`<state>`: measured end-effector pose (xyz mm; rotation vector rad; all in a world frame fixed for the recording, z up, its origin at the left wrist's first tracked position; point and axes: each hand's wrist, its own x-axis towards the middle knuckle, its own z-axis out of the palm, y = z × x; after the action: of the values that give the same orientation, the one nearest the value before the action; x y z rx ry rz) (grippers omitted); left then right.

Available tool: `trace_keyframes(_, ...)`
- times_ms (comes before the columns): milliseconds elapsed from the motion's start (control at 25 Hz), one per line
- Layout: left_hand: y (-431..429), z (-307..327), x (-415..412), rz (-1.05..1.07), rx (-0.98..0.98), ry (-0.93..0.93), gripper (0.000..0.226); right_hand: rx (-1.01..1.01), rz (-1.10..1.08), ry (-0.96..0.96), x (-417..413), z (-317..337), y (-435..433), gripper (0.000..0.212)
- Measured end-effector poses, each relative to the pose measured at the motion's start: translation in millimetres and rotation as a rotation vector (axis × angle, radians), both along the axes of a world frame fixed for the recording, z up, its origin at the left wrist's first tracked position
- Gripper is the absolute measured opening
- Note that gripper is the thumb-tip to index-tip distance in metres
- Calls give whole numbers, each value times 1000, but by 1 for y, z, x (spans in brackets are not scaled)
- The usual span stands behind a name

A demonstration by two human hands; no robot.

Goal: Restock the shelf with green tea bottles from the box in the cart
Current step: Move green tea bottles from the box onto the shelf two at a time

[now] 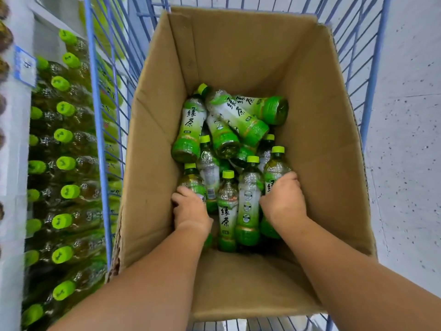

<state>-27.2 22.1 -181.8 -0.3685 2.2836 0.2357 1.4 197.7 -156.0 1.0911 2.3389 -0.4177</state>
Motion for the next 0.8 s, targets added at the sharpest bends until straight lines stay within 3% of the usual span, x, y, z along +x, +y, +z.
trace_keyframes(160,3,-23,-1,278,128,-19,121,63,55,20,-1,-8,0,86)
trace_keyframes(360,4,-25,-3,334,125,-15,110,43,29,73,-1,-9,6,81)
trace_keyframes(600,6,3,-32,481,219,-193,104,-126,-197,52,-13,-2,16,83)
trace_keyframes(680,5,17,-38,515,311,-256,88,-237,-365,90,-17,-1,17,80)
trace_keyframes(800,6,39,-43,604,508,-390,26,-407,-519,245,-17,4,11,50)
